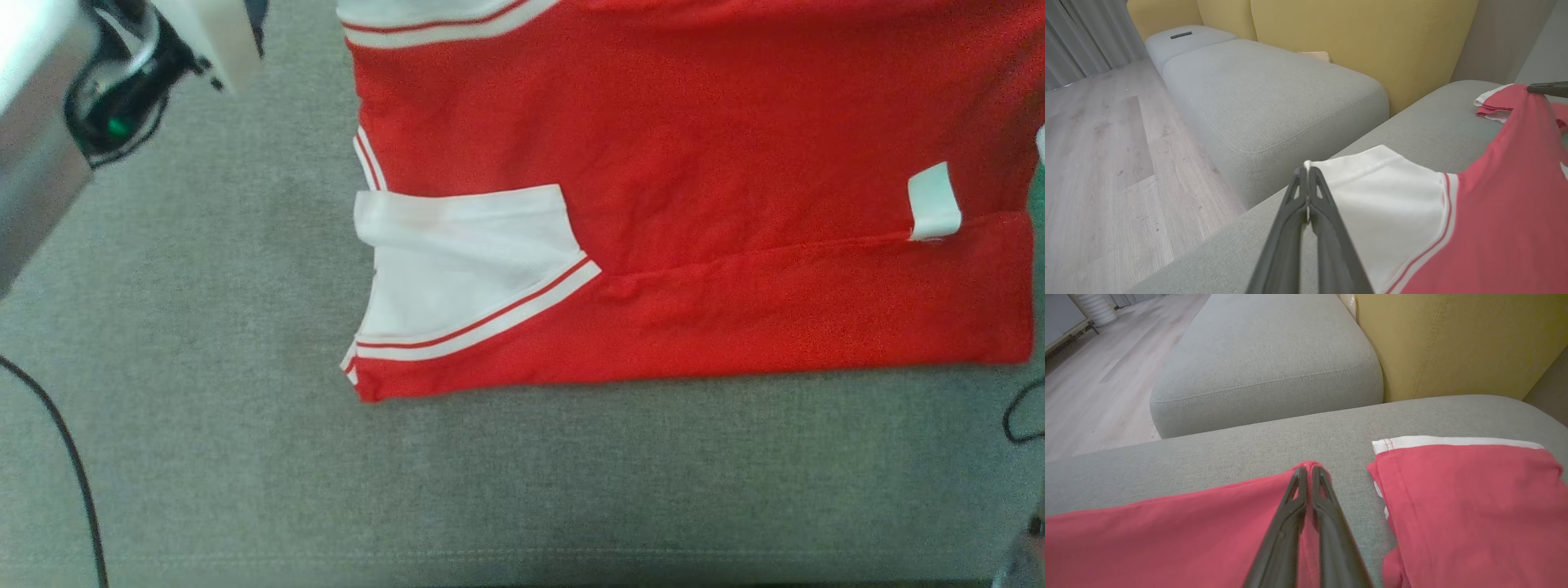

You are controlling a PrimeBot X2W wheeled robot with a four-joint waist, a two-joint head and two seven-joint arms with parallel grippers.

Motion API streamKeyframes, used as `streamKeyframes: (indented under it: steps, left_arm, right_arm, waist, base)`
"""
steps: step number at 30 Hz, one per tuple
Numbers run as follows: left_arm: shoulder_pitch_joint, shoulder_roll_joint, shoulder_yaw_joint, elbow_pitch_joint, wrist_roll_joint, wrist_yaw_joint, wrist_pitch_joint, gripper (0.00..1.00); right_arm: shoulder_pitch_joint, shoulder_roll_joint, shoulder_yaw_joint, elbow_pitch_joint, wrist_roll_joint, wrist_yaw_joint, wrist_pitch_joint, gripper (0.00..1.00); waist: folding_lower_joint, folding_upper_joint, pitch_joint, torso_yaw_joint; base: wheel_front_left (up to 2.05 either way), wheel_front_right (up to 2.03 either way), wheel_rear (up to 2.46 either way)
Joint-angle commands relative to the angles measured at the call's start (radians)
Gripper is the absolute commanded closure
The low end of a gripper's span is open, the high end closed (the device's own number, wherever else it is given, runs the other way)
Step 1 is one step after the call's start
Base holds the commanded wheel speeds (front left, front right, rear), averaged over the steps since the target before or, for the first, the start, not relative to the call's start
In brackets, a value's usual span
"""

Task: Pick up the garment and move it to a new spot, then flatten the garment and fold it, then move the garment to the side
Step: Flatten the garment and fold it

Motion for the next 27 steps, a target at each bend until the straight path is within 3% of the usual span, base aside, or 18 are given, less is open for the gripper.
streamKeyframes:
  steps: [1, 9, 21, 27]
  left_arm:
    - [-0.019, 0.045, 0.042, -0.015, -0.011, 0.001, -0.008, 1.00]
    - [0.147, 0.110, 0.041, -0.171, -0.066, 0.015, -0.030, 1.00]
    - [0.436, 0.242, 0.046, -0.510, -0.072, 0.183, -0.055, 1.00]
    - [0.541, 0.255, 0.045, -0.585, -0.057, 0.238, -0.057, 1.00]
  right_arm:
    - [0.023, -0.018, 0.009, -0.046, 0.010, 0.007, 0.003, 1.00]
    - [0.189, -0.017, -0.042, -0.103, 0.040, 0.007, 0.018, 1.00]
    - [0.371, 0.010, -0.101, -0.143, 0.058, 0.007, 0.008, 1.00]
    - [0.439, 0.031, -0.115, -0.159, 0.061, 0.007, 0.001, 1.00]
  waist:
    - [0.0000, 0.0000, -0.014, 0.010]
    - [0.0000, 0.0000, -0.066, 0.043]
    - [0.0000, 0.0000, -0.106, 0.070]
    - [0.0000, 0.0000, -0.095, 0.083]
  base:
    - [0.00, 0.00, 0.00]
    - [0.00, 0.00, 0.00]
    - [0.00, 0.00, 0.00]
    - [0.00, 0.00, 0.00]
